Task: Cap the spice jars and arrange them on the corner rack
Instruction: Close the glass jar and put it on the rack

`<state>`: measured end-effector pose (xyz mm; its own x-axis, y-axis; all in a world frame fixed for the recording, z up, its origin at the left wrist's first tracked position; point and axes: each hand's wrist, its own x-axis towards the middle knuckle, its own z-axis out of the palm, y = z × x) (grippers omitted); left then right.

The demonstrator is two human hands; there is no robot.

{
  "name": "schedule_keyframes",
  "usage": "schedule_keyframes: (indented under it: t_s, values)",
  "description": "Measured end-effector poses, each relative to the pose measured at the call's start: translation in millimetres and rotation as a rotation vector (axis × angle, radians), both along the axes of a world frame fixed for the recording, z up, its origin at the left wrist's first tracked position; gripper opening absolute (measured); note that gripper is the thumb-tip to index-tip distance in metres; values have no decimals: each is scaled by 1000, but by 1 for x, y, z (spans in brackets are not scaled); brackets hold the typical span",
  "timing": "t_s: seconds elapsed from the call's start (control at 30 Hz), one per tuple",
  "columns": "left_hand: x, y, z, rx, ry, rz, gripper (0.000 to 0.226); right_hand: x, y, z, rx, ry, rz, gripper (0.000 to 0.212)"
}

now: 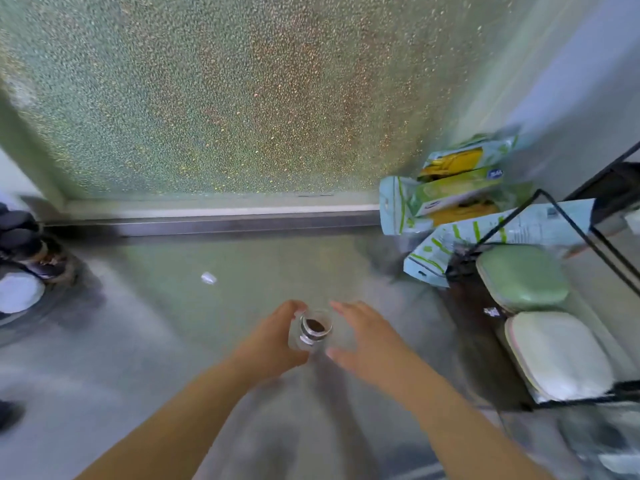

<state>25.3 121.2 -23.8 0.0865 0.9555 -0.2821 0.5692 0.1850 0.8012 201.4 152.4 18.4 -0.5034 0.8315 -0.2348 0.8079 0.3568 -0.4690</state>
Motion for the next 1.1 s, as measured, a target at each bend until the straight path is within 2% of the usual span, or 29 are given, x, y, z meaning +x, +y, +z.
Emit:
schedule_keyframes:
  t_s: [0.13, 0.37, 0.5, 0.67, 0.77, 0.9, 0.97, 1.03, 1.1]
  values:
    - [11, 1, -24, -63, -50, 123, 69, -11, 3, -20, -32, 46, 83, 77]
    - [19, 1, -39, -2, -164, 242, 51, -22, 15, -26, 47, 64, 80, 58]
    - [-1, -20, -30, 51, -162, 322, 46, -40, 9, -12, 49, 130, 155, 58]
    - [-76, -79, -12, 106, -96, 489, 57, -117, -17, 6, -24, 243, 348, 61]
    - [-125, -125, 2, 131, -41, 589, 53, -176, -42, 4, -92, 291, 480, 62]
    - [-183, -193, 8, 76, -35, 750, 56, -253, -82, -2, -308, 306, 597, 68]
    - [-207, -222, 6, 43, -4, 806, 61, -287, -99, -8, -390, 343, 596, 60]
    - [-231, -249, 2, 10, 37, 875, 65, -324, -114, -20, -342, 338, 599, 51]
    - [-252, -270, 0, -25, 74, 930, 60, -356, -124, -32, -265, 257, 653, 51]
